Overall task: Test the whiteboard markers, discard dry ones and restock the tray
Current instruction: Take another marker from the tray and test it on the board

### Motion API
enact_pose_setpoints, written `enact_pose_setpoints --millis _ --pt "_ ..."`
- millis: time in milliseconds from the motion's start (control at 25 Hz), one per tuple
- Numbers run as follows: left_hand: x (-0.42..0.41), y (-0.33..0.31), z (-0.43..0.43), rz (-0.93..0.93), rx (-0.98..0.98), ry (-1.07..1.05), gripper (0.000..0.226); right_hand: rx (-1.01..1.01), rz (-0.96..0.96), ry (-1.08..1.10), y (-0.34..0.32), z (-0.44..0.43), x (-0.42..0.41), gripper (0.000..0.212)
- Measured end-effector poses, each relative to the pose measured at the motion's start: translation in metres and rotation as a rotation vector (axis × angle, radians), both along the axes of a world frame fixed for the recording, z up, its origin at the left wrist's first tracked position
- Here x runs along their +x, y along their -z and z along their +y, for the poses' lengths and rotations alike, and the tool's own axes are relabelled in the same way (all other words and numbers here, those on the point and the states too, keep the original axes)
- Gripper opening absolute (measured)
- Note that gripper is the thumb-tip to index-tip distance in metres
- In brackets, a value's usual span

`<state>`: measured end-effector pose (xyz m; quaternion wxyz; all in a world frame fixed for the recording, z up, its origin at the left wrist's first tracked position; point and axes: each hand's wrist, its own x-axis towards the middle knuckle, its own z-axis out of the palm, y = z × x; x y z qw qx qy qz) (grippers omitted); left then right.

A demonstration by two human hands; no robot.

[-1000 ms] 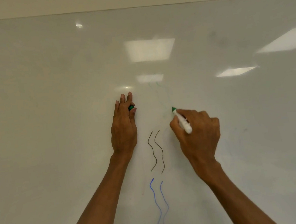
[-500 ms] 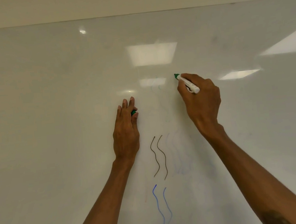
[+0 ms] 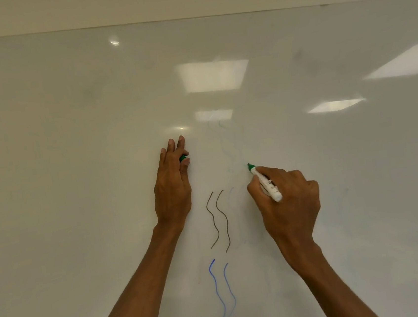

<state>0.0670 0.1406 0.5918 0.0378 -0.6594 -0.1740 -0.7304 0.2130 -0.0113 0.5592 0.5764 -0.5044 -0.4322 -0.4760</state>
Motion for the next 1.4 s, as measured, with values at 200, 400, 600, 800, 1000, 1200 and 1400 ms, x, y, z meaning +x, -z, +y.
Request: enact_pose_setpoints --millis 200,400,600,800,1000,1200,1400 --pt "0.001 0.002 0.002 0.009 -0.011 0.013 0.051 0.101 0.098 0.007 -0.041 -0.006 0.021 0.018" --pt "-0.002 -0.001 -0.002 0.008 -0.021 0.007 0.050 0.070 0.111 -0.057 -0.069 -0.016 0.032 0.020" --pt "-0.001 0.003 -0.003 0.008 -0.015 0.002 0.050 -0.041 0.088 -0.045 0.001 -0.024 0.022 0.018" --pt "0.000 0.004 0.000 0.009 0.005 -0.005 0.048 0.106 0.233 -0.448 -0.013 -0.030 0.029 0.021" --pt "0.001 0.003 -0.003 0.003 -0.030 0.029 0.046 0.021 0.156 -0.543 -0.022 -0.015 -0.007 0.023" --pt "-0.001 0.003 -0.008 0.025 -0.036 0.039 0.056 0.008 -0.207 -0.318 -0.053 0.020 -0.051 0.022" --pt "-0.003 0.001 -0.008 0.030 -0.039 0.052 0.058 0.001 -0.201 -0.216 -0.094 0.044 -0.061 0.027"
